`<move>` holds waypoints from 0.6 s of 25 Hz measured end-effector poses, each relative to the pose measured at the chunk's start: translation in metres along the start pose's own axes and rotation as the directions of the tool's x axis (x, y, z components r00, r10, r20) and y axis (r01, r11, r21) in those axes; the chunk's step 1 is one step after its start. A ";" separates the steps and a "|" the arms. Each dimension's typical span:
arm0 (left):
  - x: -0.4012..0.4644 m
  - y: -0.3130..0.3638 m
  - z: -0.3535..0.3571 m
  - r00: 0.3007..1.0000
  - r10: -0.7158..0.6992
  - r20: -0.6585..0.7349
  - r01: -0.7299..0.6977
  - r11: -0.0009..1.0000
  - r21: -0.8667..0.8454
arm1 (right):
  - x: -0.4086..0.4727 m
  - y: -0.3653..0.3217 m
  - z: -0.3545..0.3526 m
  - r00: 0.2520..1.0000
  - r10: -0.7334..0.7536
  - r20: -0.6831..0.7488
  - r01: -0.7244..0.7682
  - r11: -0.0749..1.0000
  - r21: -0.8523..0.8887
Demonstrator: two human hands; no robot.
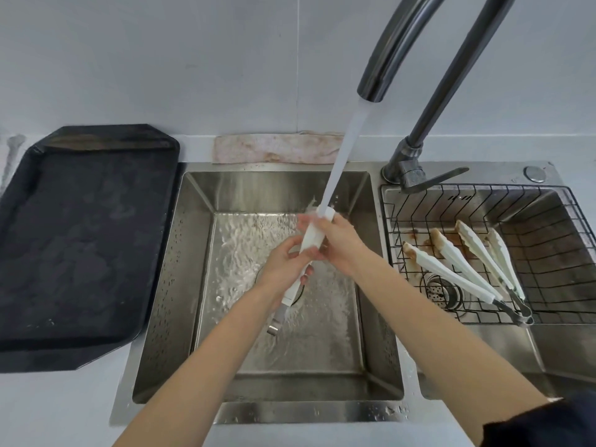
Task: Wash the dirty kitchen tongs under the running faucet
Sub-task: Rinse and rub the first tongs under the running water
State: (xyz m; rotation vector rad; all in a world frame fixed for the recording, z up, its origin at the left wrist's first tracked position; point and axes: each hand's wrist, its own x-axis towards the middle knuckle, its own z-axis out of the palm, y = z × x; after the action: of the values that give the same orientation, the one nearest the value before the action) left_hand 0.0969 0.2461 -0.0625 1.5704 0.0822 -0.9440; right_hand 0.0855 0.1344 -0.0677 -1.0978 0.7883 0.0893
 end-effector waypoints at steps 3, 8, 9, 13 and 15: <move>0.000 -0.001 0.001 1.000 0.023 -0.001 -0.023 0.999 0.041 | -0.003 0.008 0.000 0.999 -0.034 -0.027 0.032 0.995 -0.095; -0.001 -0.005 0.001 0.998 0.054 -0.015 -0.053 0.994 0.098 | -0.002 -0.005 0.005 0.987 -0.030 -0.160 -0.003 0.979 -0.202; 0.000 -0.005 0.001 0.998 0.051 -0.025 -0.048 0.995 0.082 | -0.004 -0.005 0.006 0.995 -0.037 -0.098 0.019 0.984 -0.178; -0.001 0.000 -0.002 1.000 0.024 0.002 -0.024 1.000 0.011 | -0.008 -0.003 0.001 0.996 -0.061 0.062 0.082 0.900 -0.428; -0.002 0.003 -0.005 1.000 0.017 0.025 -0.015 0.997 -0.070 | -0.006 -0.008 -0.004 0.998 -0.054 -0.045 0.029 0.895 -0.444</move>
State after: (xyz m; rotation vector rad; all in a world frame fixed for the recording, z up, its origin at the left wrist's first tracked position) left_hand 0.1001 0.2508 -0.0589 1.4920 0.0837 -0.9394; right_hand 0.0821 0.1292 -0.0591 -1.5567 0.8153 0.2112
